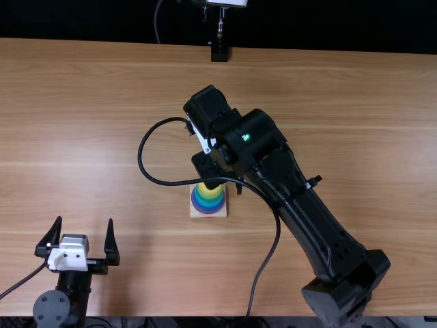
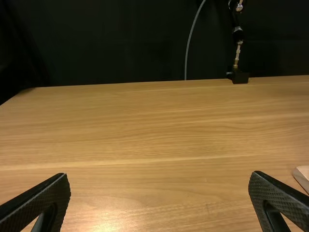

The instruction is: Build the Hanoi tower: stack the rings onto the peg from bottom to top in this color order: purple, dark blue, light blue, dark green, light green, yellow, orange.

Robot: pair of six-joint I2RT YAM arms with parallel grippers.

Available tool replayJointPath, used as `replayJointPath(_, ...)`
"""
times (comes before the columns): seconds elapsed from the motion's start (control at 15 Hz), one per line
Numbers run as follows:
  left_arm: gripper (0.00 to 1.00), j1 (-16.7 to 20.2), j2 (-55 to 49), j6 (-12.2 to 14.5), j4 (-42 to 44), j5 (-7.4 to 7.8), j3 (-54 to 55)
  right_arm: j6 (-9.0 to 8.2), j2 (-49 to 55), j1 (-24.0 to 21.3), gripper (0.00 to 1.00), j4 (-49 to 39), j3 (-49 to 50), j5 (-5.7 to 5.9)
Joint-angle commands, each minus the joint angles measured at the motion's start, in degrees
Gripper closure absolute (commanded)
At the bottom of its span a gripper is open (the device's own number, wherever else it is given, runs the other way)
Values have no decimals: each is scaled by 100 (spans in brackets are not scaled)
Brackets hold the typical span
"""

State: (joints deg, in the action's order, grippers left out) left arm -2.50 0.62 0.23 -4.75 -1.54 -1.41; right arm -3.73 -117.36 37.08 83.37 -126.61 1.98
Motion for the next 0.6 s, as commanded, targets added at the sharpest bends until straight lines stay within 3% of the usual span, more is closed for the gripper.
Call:
replayJointPath(0.0, 0, 66, -62, 72, -94, -57, 141, -39, 152, 27, 100, 11, 83, -19)
replayJointPath(0.53, 0, 66, -62, 72, -94, -57, 141, -39, 161, 124, 100, 33, 92, -19)
